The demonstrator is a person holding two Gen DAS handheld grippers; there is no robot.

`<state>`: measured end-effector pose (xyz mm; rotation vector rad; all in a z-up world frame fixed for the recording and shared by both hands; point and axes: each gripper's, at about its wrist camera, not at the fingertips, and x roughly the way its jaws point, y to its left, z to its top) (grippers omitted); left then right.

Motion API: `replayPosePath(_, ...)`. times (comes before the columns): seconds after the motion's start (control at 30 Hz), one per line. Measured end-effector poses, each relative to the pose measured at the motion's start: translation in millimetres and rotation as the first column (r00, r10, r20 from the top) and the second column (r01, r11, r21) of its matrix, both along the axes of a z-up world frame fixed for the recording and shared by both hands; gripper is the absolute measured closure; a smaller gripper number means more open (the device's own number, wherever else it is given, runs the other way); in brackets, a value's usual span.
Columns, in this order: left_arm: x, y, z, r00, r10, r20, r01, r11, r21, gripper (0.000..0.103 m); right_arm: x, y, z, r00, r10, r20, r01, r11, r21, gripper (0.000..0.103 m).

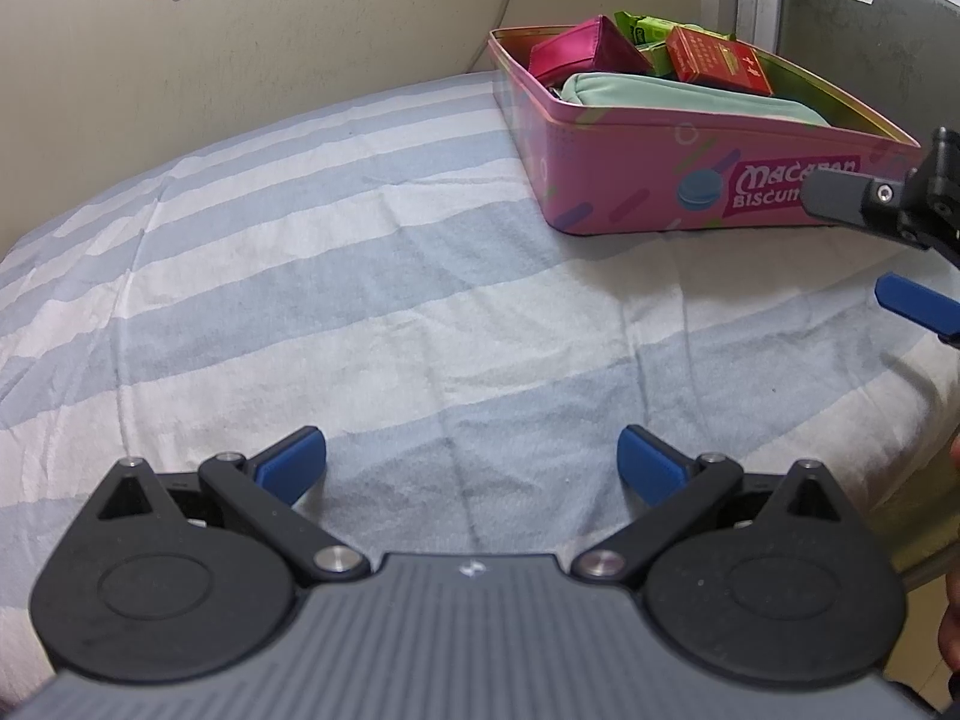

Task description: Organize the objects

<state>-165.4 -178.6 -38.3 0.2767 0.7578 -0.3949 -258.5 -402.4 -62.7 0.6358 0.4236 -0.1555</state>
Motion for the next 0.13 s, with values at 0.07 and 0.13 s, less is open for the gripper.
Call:
replayPosePath(0.07,-0.8,1.1,0.5,1.0,-0.003,0.002,0.003,1.0,-0.005,0.0,-0.1,0.6,0.1,1.0,-0.001,0.0,0.001,1.0,-0.001,0.0)
replayPosePath(0.13,-0.6,2.7,2.1,1.0,-0.008,-0.005,0.008,1.0,-0.023,0.0,0.1,1.0,0.5,1.0,0.0,0.0,0.0,1.0,-0.004,0.0)
